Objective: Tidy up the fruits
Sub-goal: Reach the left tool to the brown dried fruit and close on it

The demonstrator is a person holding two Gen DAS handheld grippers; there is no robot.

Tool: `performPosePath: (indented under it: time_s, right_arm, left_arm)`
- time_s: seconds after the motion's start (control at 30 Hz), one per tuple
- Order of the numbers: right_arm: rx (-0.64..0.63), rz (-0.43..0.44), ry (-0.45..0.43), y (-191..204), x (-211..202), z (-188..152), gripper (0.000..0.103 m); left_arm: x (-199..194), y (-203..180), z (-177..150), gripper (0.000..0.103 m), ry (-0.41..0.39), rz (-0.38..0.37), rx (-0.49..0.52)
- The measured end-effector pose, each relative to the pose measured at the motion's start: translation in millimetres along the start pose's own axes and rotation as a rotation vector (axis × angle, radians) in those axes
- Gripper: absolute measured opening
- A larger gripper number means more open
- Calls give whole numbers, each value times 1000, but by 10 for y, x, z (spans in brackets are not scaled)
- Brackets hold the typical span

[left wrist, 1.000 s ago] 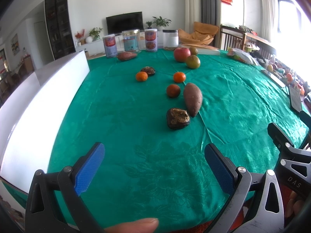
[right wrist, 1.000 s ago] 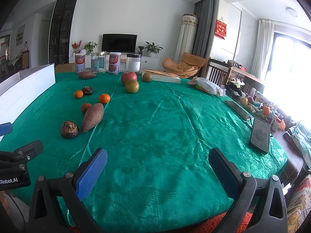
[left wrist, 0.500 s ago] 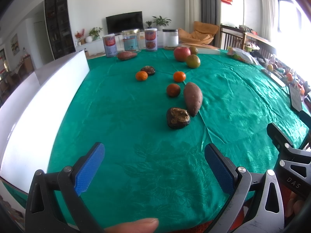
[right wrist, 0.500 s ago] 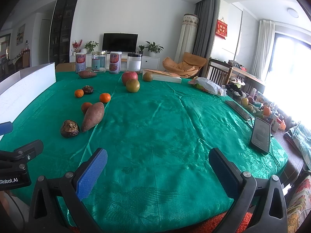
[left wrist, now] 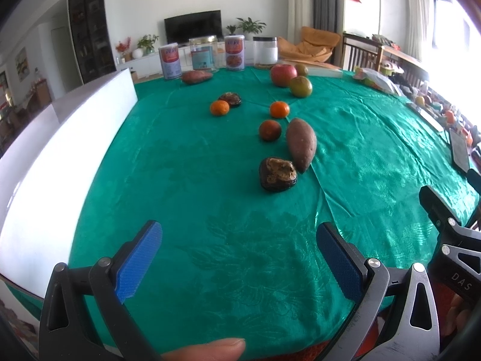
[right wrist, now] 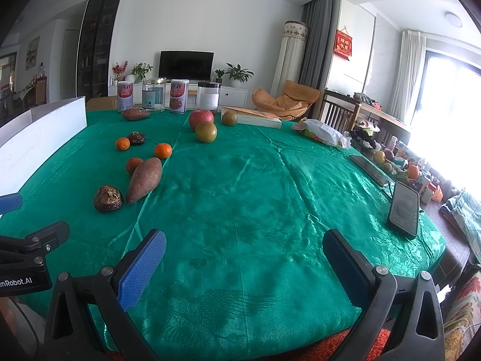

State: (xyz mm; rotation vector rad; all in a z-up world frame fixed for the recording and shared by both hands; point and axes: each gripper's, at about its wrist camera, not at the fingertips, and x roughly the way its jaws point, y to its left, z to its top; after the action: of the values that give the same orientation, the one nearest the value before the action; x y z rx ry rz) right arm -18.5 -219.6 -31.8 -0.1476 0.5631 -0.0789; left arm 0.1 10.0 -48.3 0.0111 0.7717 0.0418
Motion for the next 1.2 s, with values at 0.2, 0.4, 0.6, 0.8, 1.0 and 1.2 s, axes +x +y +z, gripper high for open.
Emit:
performPosePath:
  time_s: [0.2, 0.4, 0.6, 0.8, 1.0, 1.2]
  right_arm:
    - [13, 2, 24, -39, 54, -24, 103]
    - [34, 25, 82, -39, 171, -64, 103]
    - [45, 37, 157, 15, 349, -122, 103]
    - [17, 36, 182, 103, 421, -148, 103]
    - [-3, 38, 185, 169, 432, -161, 103]
    - [23, 45, 179, 117, 396, -146, 103]
  left_arm:
    - [137, 42, -29, 103, 69, 0, -9]
    - [364, 49, -91, 103, 169, -6, 10]
    - [427, 112, -67, 103, 179, -32, -16]
    - [437, 104, -42, 103, 179, -29, -9]
    - [481, 203, 49, 103, 278, -67, 25]
    - [366, 367, 85, 102, 241, -143, -88]
